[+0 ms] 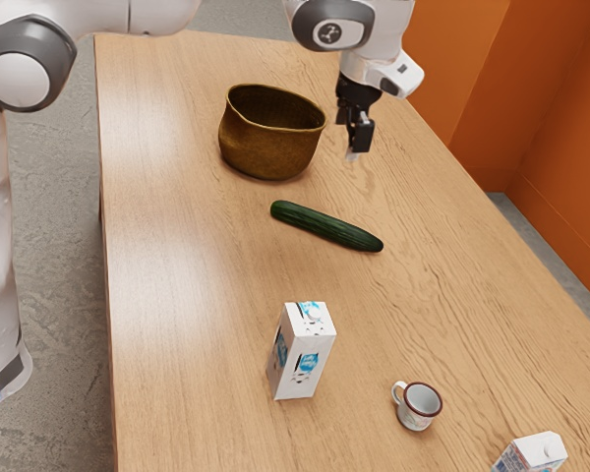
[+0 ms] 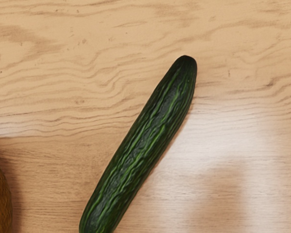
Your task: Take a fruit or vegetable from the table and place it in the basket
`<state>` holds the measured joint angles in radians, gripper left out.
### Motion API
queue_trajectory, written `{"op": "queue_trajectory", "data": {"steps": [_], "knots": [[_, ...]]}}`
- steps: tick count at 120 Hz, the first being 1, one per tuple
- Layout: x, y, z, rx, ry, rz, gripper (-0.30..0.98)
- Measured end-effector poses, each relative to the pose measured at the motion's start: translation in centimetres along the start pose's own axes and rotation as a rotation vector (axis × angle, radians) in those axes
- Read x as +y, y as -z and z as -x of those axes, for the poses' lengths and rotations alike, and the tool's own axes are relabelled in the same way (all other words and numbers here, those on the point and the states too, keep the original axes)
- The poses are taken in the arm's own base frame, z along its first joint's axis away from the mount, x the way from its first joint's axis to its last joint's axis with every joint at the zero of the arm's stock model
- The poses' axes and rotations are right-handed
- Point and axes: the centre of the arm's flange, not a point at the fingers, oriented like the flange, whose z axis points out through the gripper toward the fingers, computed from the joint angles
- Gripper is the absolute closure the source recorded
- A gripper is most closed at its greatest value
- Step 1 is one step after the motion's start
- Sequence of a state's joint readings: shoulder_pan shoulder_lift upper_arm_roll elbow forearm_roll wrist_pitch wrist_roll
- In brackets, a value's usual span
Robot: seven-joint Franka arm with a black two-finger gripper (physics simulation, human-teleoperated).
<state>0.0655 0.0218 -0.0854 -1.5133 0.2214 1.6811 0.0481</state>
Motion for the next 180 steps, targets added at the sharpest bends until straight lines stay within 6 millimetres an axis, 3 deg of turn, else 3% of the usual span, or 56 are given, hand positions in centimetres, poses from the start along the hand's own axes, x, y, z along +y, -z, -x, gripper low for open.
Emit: {"op": "queue_trajectory", "data": {"steps": [32,54,65,77,87,100,116,124,137,143,180], "knots": [[1.6,-1.0,-1.0,-0.004,-0.039,0.010,0.00],[3.5,-3.8,-1.0,-0.070,-0.025,0.027,0.00],[1.8,-4.6,0.1,-0.100,0.039,0.039,0.00],[0.6,-8.9,4.0,-0.182,0.100,0.052,0.00],[-1.7,-11.4,5.6,-0.209,0.152,0.051,0.00],[-5.6,-13.3,5.0,-0.207,0.186,0.030,0.00],[-7.8,-15.8,4.1,-0.202,0.184,0.035,0.00],[-6.4,-16.3,3.3,-0.192,0.144,0.042,0.00],[0.1,-15.7,1.4,-0.161,-0.001,0.030,0.00],[1.7,-15.7,1.0,-0.154,-0.044,0.027,0.00],[0.4,-16.3,1.0,-0.146,-0.004,0.045,0.00]]}}
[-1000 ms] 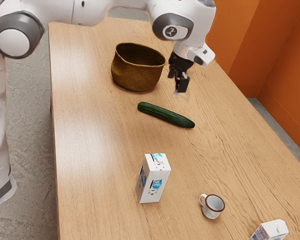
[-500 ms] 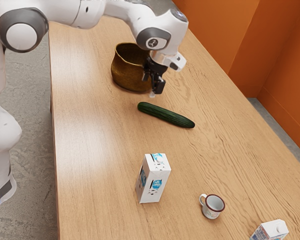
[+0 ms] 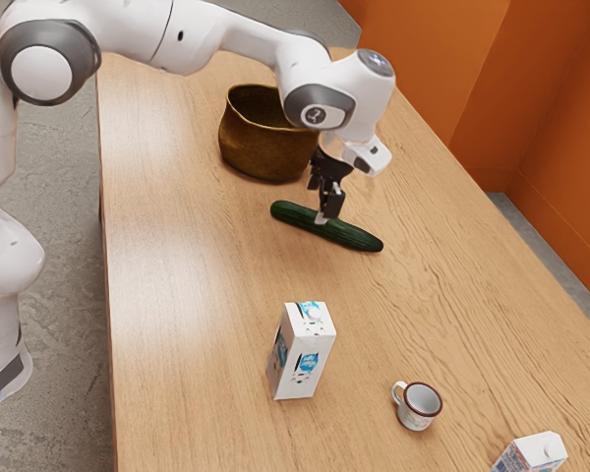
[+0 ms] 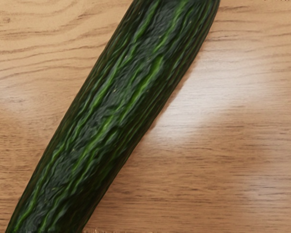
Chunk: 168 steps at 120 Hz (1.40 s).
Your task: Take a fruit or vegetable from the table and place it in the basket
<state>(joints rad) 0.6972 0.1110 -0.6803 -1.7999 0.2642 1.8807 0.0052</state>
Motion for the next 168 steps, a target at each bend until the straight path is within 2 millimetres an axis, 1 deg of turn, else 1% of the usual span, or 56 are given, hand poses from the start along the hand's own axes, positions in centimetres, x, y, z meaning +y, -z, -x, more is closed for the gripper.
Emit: {"op": "queue_trajectory", "data": {"steps": [11,28,41,53,66,77,83,93,106,125,152,168], "knots": [[-0.5,0.0,0.2,-0.009,0.050,0.002,0.00],[-0.6,-0.1,0.6,-0.037,0.092,-0.010,0.00],[-0.8,0.0,0.8,-0.049,0.044,-0.034,0.00],[-1.4,1.2,0.4,-0.032,0.004,-0.053,0.00],[-1.8,1.1,0.3,-0.038,-0.044,-0.061,0.00],[-2.7,0.3,0.4,-0.047,-0.082,-0.072,0.00],[-3.1,-0.7,0.0,-0.049,-0.113,-0.071,0.00],[-2.8,-2.1,-1.0,-0.043,-0.183,-0.070,0.00],[-2.9,-3.4,-1.8,-0.030,-0.244,-0.069,0.00],[-2.9,-4.6,-2.5,-0.008,-0.306,-0.054,0.00],[-3.5,-7.4,-3.4,0.016,-0.350,0.002,0.00],[-3.4,-8.3,-3.8,0.028,-0.375,0.020,0.00]]}}
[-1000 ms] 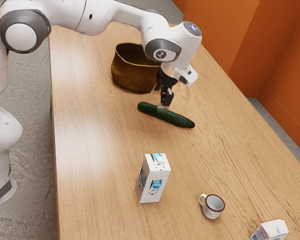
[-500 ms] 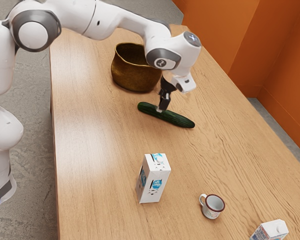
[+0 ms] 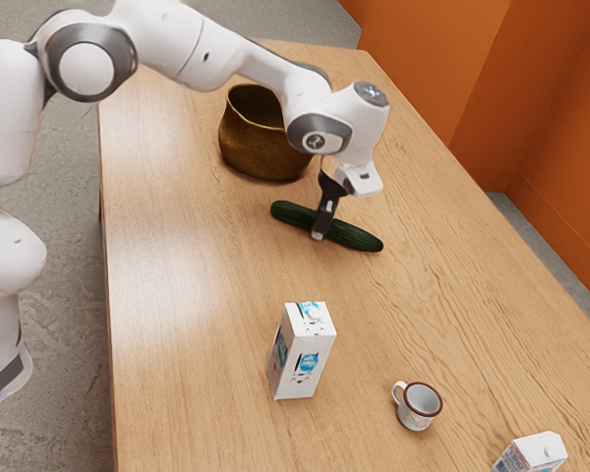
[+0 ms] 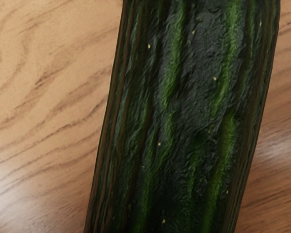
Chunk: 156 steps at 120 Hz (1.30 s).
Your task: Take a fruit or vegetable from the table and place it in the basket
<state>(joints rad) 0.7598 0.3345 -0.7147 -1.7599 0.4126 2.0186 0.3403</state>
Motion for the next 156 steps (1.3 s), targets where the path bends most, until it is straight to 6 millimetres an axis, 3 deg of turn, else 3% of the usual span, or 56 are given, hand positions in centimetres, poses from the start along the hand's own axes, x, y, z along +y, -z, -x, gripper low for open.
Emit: {"op": "queue_trajectory", "data": {"steps": [37,62,76,101,121,128,139,156], "knots": [[0.0,-0.6,-0.3,0.024,-0.034,0.014,0.02],[-0.2,-0.3,-0.3,0.035,-0.044,0.012,0.36],[-0.3,0.2,-0.2,0.039,-0.043,0.003,0.44],[0.3,7.4,1.1,0.037,-0.012,-0.096,0.48],[-1.8,17.5,2.3,0.063,0.077,-0.148,0.47],[-2.9,19.9,3.2,0.059,0.110,-0.155,0.46],[-5.9,20.0,5.6,0.014,0.175,-0.132,0.46],[-10.6,16.8,9.1,-0.057,0.258,-0.061,0.48]]}}
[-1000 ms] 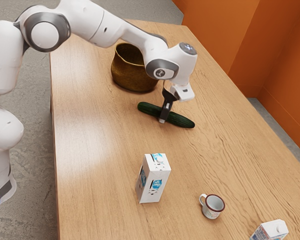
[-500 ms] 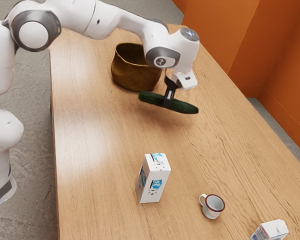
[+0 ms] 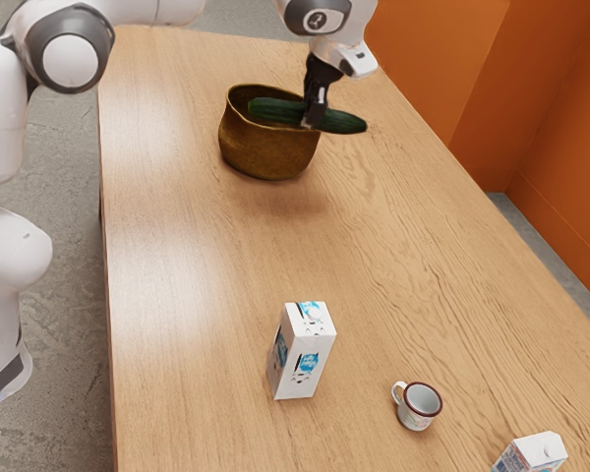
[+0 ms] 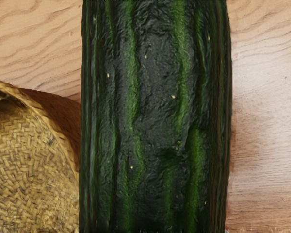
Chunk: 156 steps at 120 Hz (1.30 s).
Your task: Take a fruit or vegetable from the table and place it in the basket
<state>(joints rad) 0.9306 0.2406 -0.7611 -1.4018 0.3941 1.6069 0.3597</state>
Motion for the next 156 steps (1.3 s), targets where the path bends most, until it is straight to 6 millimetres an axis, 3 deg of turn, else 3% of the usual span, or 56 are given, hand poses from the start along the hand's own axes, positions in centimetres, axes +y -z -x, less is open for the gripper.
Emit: {"op": "queue_trajectory", "data": {"steps": [20,35,54,75,90,111,114,128,141,150,156], "knots": [[-3.6,1.8,0.9,0.021,0.041,-0.018,0.46],[-8.3,-1.0,1.7,-0.004,0.084,0.004,0.47],[-11.5,-2.7,2.2,-0.008,0.109,0.008,0.47],[-12.6,-3.3,2.3,-0.007,0.112,0.009,0.46],[-12.5,-3.7,2.1,-0.004,0.096,0.022,0.19],[-11.8,-3.2,1.7,0.004,0.071,0.028,0.05],[-11.1,-2.7,1.4,0.009,0.060,0.026,0.04],[-3.5,1.2,-2.3,0.036,-0.051,-0.008,0.02],[7.2,1.3,-7.1,-0.004,-0.182,-0.032,0.01],[13.3,2.3,-7.1,-0.035,-0.195,-0.035,0.00],[15.5,2.9,-6.7,-0.031,-0.186,-0.013,0.00]]}}
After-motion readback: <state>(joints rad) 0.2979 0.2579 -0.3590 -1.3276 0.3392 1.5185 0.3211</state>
